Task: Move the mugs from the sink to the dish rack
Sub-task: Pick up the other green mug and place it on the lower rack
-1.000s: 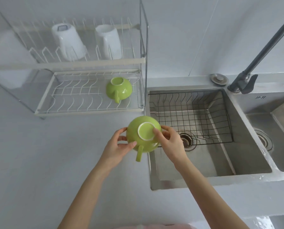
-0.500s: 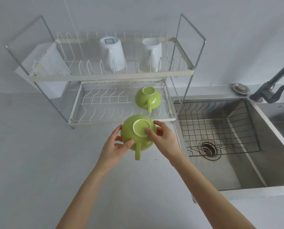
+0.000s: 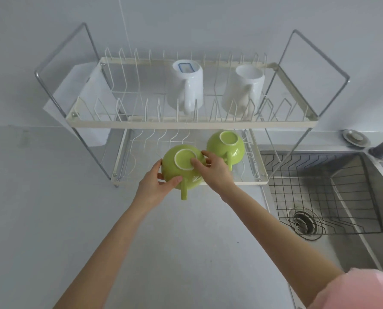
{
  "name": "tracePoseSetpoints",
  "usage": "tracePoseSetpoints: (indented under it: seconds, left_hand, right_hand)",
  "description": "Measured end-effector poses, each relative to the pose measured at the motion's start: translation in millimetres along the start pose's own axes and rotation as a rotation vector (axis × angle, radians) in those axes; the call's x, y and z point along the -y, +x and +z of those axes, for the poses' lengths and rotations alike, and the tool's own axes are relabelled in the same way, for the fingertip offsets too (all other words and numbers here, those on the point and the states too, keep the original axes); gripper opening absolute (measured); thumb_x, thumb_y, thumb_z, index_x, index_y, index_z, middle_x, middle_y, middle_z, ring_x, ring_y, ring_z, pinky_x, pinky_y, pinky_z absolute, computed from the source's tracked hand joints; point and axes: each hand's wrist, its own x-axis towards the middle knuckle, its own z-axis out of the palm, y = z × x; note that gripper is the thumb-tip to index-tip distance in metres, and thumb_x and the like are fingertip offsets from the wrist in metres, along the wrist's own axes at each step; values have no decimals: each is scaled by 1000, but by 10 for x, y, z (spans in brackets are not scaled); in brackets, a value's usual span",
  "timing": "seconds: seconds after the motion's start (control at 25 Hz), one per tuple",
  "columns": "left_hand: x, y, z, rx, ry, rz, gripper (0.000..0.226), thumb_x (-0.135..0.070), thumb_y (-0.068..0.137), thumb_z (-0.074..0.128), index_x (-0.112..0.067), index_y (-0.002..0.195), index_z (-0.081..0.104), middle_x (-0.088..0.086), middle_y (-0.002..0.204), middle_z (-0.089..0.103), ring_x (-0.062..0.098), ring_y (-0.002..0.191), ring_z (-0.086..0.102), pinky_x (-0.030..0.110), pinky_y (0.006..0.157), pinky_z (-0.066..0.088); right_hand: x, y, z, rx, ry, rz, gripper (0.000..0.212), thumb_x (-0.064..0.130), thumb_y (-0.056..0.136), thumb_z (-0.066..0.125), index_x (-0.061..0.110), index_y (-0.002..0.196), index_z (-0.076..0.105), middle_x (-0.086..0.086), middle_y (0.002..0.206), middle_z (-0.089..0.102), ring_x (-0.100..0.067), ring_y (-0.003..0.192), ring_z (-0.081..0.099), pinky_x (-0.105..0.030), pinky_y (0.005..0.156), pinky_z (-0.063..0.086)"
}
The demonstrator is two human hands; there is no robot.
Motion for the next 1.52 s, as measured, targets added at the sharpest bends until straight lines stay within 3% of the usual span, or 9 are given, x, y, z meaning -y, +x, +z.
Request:
tracePoseSetpoints:
  seconds: [0.16,0.28,0.52,0.76,0.92,1.24,1.52]
  left_hand:
    - [-56,352,-108,-10,22,-31,84,-44,68,70,-18,139,33,15,113,59,34,104,61,46,98,47]
    - [-58,509,-122,0,103,-40,74,-38,78,66,-15,139,32,17,120,59,35,107,60,45,98,46]
    - [-14,609,-64,-1,146,-53,70,-44,77,63,-11,135,40,19,130,50,36,107,60,44,97,48]
    - [-68,637,-76,-41,205,78,64,-28,82,64,-10,137,36,14,138,41,29,119,50,34,99,39]
    - [-123,717,-93,-19,238,136,63,-25,84,61,-11,138,34,15,140,39,28,123,46,33,102,36]
    - [-221,839,2,-10,224,158,56,-24,83,62,-11,132,41,15,136,42,28,120,48,28,93,36]
    - [-246,894,27,-9,214,159,51,-23,83,63,-9,128,44,17,133,44,31,120,48,36,99,39]
  right_hand:
    - [102,288,138,-8,-64,21,51,33,92,47,10,137,40,-14,123,59,-28,112,55,-33,89,43]
    - [118,393,194,-15,-97,29,47,30,95,43,5,135,40,-16,122,59,-30,112,55,-34,89,43]
    - [82,513,253,-10,-194,1,43,26,95,41,1,130,43,-20,121,59,-35,113,54,-39,92,44]
    - [-104,460,205,91,-351,-177,69,28,87,59,9,144,24,-8,151,33,-23,136,35,-26,107,28]
    - [-134,542,199,34,-461,-264,71,26,85,62,8,144,26,-8,153,29,-26,136,36,-37,107,36]
    - [-55,688,14,59,-588,-264,62,25,84,63,13,139,35,-7,143,43,-29,126,46,-40,96,45]
    - [-23,741,-18,69,-655,-228,55,28,84,62,8,131,41,-13,131,50,-33,120,49,-44,93,46]
